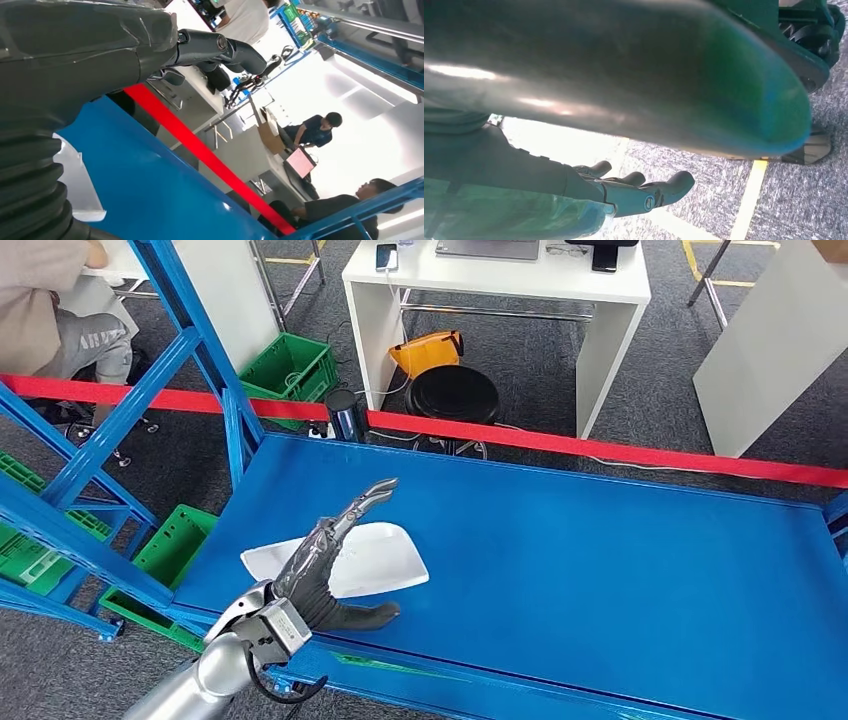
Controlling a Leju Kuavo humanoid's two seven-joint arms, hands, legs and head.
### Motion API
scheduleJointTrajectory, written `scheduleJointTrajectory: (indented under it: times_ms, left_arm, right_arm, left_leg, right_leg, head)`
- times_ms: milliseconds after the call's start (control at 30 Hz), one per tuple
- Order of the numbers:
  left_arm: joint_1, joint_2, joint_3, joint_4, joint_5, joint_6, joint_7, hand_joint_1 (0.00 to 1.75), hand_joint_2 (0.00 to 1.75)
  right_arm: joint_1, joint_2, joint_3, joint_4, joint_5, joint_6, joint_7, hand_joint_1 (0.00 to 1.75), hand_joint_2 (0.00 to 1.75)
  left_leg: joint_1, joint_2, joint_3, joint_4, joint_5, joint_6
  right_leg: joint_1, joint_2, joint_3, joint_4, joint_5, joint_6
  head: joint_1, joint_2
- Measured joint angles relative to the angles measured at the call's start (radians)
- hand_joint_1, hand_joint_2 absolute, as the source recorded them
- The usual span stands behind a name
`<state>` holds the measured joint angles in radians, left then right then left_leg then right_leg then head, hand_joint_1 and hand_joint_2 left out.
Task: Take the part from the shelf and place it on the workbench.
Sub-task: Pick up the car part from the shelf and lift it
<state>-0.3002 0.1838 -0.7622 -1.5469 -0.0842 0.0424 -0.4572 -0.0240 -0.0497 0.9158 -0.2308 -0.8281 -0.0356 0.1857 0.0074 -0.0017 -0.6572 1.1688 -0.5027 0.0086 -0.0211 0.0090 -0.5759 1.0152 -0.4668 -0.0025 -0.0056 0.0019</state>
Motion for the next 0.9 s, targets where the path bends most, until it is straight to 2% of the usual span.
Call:
scheduleJointTrajectory:
  times_ms: [67, 100, 167, 233, 267, 333, 367, 400, 433, 467, 500, 533, 567, 600, 667, 733, 800, 867, 900]
  left_arm:
    - [-0.012, 0.001, -0.005, 0.006, -0.004, 0.003, 0.002, 0.0, 1.75]
    - [-0.016, 0.002, -0.008, 0.008, -0.004, 0.004, 0.003, 0.0, 1.75]
    - [-0.019, 0.004, -0.011, 0.011, -0.005, 0.006, 0.005, 0.0, 1.75]
    - [-0.022, 0.004, -0.012, 0.013, -0.006, 0.009, 0.005, 0.0, 1.75]
    - [-0.024, 0.004, -0.014, 0.014, -0.009, 0.011, 0.008, 0.0, 1.75]
    - [-0.029, 0.003, -0.018, 0.019, -0.028, 0.02, 0.019, 0.0, 1.75]
    - [-0.03, 0.003, -0.022, 0.023, -0.042, 0.025, 0.028, 0.0, 1.75]
    - [-0.03, 0.004, -0.027, 0.028, -0.054, 0.029, 0.036, 0.0, 1.75]
    - [-0.032, 0.004, -0.033, 0.034, -0.064, 0.031, 0.044, 0.0, 1.75]
    - [-0.036, 0.004, -0.038, 0.04, -0.072, 0.033, 0.054, 0.0, 1.75]
    - [-0.043, 0.004, -0.043, 0.048, -0.08, 0.034, 0.063, 0.0, 1.75]
    - [-0.052, 0.004, -0.049, 0.056, -0.088, 0.037, 0.073, 0.0, 1.75]
    - [-0.061, 0.005, -0.054, 0.064, -0.096, 0.041, 0.081, 0.0, 1.75]
    - [-0.071, 0.005, -0.06, 0.072, -0.102, 0.045, 0.087, 0.0, 1.75]
    - [-0.085, 0.006, -0.069, 0.087, -0.114, 0.051, 0.1, 0.0, 1.75]
    - [-0.095, 0.01, -0.077, 0.099, -0.13, 0.058, 0.12, 0.0, 1.75]
    - [-0.102, 0.019, -0.084, 0.109, -0.154, 0.071, 0.143, 0.0, 1.75]
    - [-0.104, 0.03, -0.092, 0.119, -0.186, 0.09, 0.164, 0.0, 1.75]
    - [-0.105, 0.035, -0.097, 0.124, -0.205, 0.101, 0.175, 0.0, 1.75]
  right_arm:
    - [-0.001, 0.007, 0.0, 0.0, -0.001, -0.001, 0.0, 0.0, 0.0]
    - [-0.001, 0.01, 0.0, 0.0, -0.002, -0.001, 0.0, 0.0, 0.0]
    - [-0.001, 0.014, 0.0, 0.0, -0.002, -0.002, 0.0, 0.0, 0.0]
    - [0.0, 0.015, 0.001, 0.0, -0.003, -0.004, -0.001, 0.0, 0.0]
    - [-0.001, 0.014, 0.001, 0.0, -0.005, -0.006, -0.001, 0.0, 0.0]
    - [-0.002, 0.012, 0.0, 0.0, -0.013, -0.01, -0.003, 0.0, 0.0]
    - [-0.001, 0.012, 0.0, 0.0, -0.018, -0.011, -0.003, 0.0, 0.0]
    - [-0.001, 0.011, 0.0, 0.0, -0.023, -0.011, -0.004, 0.0, 0.0]
    - [-0.001, 0.011, 0.0, 0.0, -0.027, -0.009, -0.004, 0.0, 0.0]
    - [-0.002, 0.01, 0.0, 0.0, -0.032, -0.005, -0.004, 0.0, 0.0]
    - [-0.004, 0.009, 0.0, 0.0, -0.037, 0.002, -0.004, 0.0, 0.0]
    - [-0.006, 0.009, 0.0, 0.0, -0.042, 0.011, -0.004, 0.0, 0.0]
    - [-0.008, 0.009, 0.0, 0.0, -0.047, 0.021, -0.004, 0.0, 0.0]
    - [-0.009, 0.01, 0.0, 0.0, -0.05, 0.029, -0.004, 0.0, 0.0]
    - [-0.008, 0.014, 0.0, 0.001, -0.057, 0.044, -0.003, 0.0, 0.0]
    - [-0.004, 0.019, 0.0, 0.001, -0.061, 0.056, 0.0, 0.0, 0.0]
    - [-0.001, 0.025, 0.0, 0.002, -0.067, 0.065, 0.008, 0.0, 0.0]
    - [0.004, 0.032, 0.0, 0.003, -0.074, 0.067, 0.016, 0.0, 0.0]
    - [0.006, 0.034, 0.0, 0.003, -0.078, 0.067, 0.019, 0.0, 0.0]
  left_leg:
    - [-0.007, 0.001, 0.057, -0.119, 0.043, 0.021]
    - [-0.01, 0.001, 0.07, -0.148, 0.047, 0.028]
    - [-0.015, 0.001, 0.078, -0.168, 0.045, 0.036]
    - [-0.011, 0.003, 0.094, -0.194, 0.058, 0.04]
    - [-0.008, 0.004, 0.102, -0.208, 0.066, 0.042]
    - [-0.006, 0.006, 0.107, -0.219, 0.072, 0.045]
    - [-0.007, 0.006, 0.107, -0.218, 0.072, 0.044]
    - [-0.007, 0.005, 0.106, -0.217, 0.071, 0.043]
    - [-0.007, 0.005, 0.106, -0.215, 0.07, 0.042]
    - [-0.006, 0.003, 0.106, -0.212, 0.068, 0.039]
    - [-0.004, 0.002, 0.105, -0.205, 0.064, 0.033]
    - [-0.006, 0.0, 0.101, -0.196, 0.058, 0.026]
    - [-0.007, -0.001, 0.097, -0.187, 0.053, 0.019]
    - [-0.008, -0.002, 0.093, -0.179, 0.049, 0.013]
    - [-0.006, -0.001, 0.089, -0.172, 0.046, 0.006]
    - [-0.001, -0.001, 0.081, -0.159, 0.034, -0.001]
    - [0.003, 0.0, 0.043, -0.076, -0.016, -0.012]
    - [0.005, 0.001, -0.02, 0.06, -0.076, -0.02]
    - [0.005, 0.001, -0.042, 0.104, -0.087, -0.02]
  right_leg:
    - [0.005, 0.002, 0.0, -0.001, 0.0, 0.001]
    - [0.005, 0.002, -0.002, -0.002, 0.001, 0.002]
    - [0.005, 0.001, -0.003, -0.007, 0.004, 0.009]
    - [0.006, -0.002, -0.008, 0.0, -0.002, 0.016]
    - [0.007, -0.002, -0.02, 0.027, -0.016, 0.016]
    - [0.005, -0.004, -0.076, 0.141, -0.063, 0.012]
    - [0.004, -0.004, -0.109, 0.205, -0.083, 0.013]
    - [0.001, -0.004, -0.13, 0.245, -0.091, 0.018]
    - [-0.001, -0.004, -0.134, 0.248, -0.084, 0.027]
    - [-0.005, -0.005, -0.119, 0.212, -0.062, 0.038]
    - [-0.009, -0.006, -0.086, 0.143, -0.033, 0.05]
    - [-0.011, -0.007, -0.055, 0.08, -0.01, 0.055]
    - [-0.012, -0.007, -0.032, 0.033, 0.005, 0.053]
    - [-0.011, -0.006, -0.02, 0.009, 0.01, 0.046]
    - [-0.008, -0.003, -0.021, 0.007, 0.01, 0.027]
    - [-0.01, -0.002, -0.02, 0.005, 0.012, 0.016]
    - [-0.012, -0.002, -0.019, 0.004, 0.014, 0.007]
    - [-0.009, -0.002, -0.02, 0.005, 0.013, 0.001]
    - [-0.007, -0.002, -0.02, 0.005, 0.013, 0.0]
  head:
    - [0.001, 0.0]
    - [0.001, 0.0]
    - [0.0, 0.0]
    - [0.001, 0.0]
    - [0.002, 0.0]
    - [0.002, 0.0]
    - [0.002, 0.0]
    - [0.002, 0.0]
    - [0.002, 0.0]
    - [0.002, 0.0]
    - [0.003, 0.0]
    - [0.003, 0.0]
    - [0.002, 0.0]
    - [0.002, 0.0]
    - [0.002, 0.0]
    - [0.002, 0.0]
    - [0.001, 0.0]
    - [0.001, 0.0]
    - [0.001, 0.0]
